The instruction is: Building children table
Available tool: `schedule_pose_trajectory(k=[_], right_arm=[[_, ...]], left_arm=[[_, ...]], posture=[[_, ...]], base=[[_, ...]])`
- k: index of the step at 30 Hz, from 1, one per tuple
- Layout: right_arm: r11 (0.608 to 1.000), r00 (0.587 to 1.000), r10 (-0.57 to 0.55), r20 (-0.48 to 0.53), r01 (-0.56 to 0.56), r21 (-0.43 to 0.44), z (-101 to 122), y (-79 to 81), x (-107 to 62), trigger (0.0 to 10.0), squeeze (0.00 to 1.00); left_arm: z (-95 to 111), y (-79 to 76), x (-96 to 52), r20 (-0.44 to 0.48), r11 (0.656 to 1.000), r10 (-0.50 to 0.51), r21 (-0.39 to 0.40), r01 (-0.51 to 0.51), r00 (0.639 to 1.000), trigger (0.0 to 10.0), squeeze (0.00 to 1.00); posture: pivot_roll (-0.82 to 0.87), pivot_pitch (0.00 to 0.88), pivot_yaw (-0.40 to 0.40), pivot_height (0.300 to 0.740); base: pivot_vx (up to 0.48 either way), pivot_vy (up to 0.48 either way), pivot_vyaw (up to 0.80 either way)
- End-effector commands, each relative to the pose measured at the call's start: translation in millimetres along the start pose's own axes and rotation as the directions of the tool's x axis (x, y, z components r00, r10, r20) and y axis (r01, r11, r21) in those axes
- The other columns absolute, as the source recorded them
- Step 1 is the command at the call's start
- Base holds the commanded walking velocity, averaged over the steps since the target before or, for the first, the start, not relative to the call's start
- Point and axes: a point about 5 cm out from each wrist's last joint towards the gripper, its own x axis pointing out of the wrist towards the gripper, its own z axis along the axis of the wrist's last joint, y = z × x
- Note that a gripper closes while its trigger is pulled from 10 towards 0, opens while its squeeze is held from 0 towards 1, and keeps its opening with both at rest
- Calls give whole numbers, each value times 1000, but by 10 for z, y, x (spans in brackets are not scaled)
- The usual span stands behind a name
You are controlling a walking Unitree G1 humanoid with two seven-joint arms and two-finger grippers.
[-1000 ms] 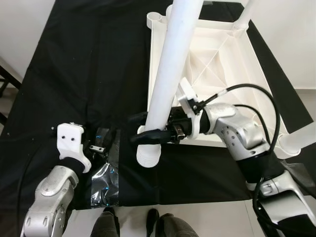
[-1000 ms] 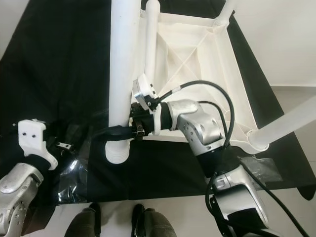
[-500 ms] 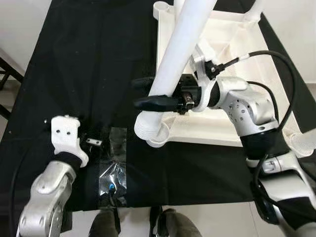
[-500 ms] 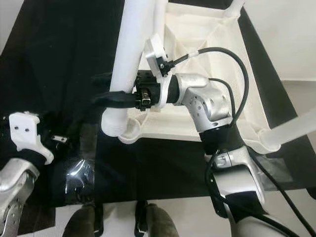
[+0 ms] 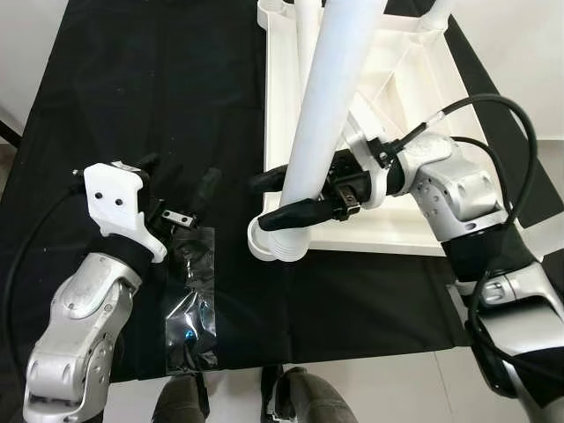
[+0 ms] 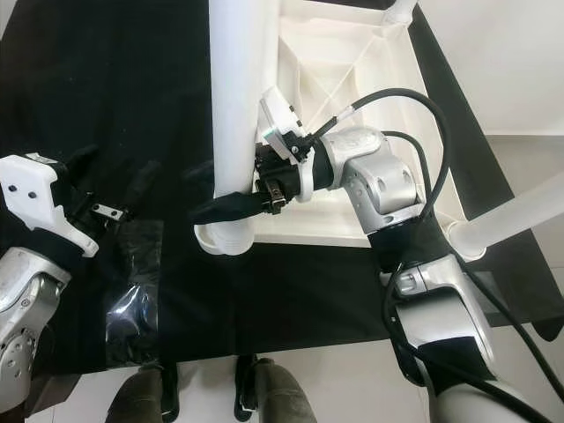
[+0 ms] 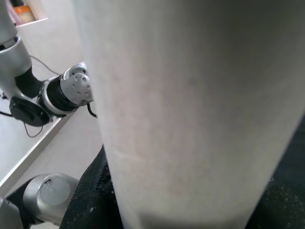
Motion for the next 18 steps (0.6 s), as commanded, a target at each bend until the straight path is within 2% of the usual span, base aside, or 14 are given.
schedule_pose_trajectory(k=[1,4,7,11,18], right_arm=[[998,998,4,-56,0,69,-184,24,3,10000,0],[994,997,-54,-55,59,97,-343,-53,70,10000,0],[994,997,-54,-55,59,97,-343,-53,70,10000,0],[973,983,-184,-2,182,144,-391,-238,108,10000,0],[969,984,-179,-18,179,169,-447,-255,85,10000,0]], left_arm=[[-3,-29,-32,-8,1000,-10,-11,10,1000,10000,0],[-36,-85,-55,-27,1000,-20,-22,20,999,10000,0],[-36,-85,-55,-27,1000,-20,-22,20,999,10000,0],[-33,-111,-63,-38,999,-25,-29,24,999,10000,0],[-35,-107,-89,-50,999,-23,-25,21,998,10000,0]], posture=[[41,346,-187,740],[51,354,-188,740],[51,354,-188,740],[57,362,-195,740],[59,367,-198,740]], base=[[0,0,0],[0,0,0],[0,0,0],[0,0,0],[0,0,0]])
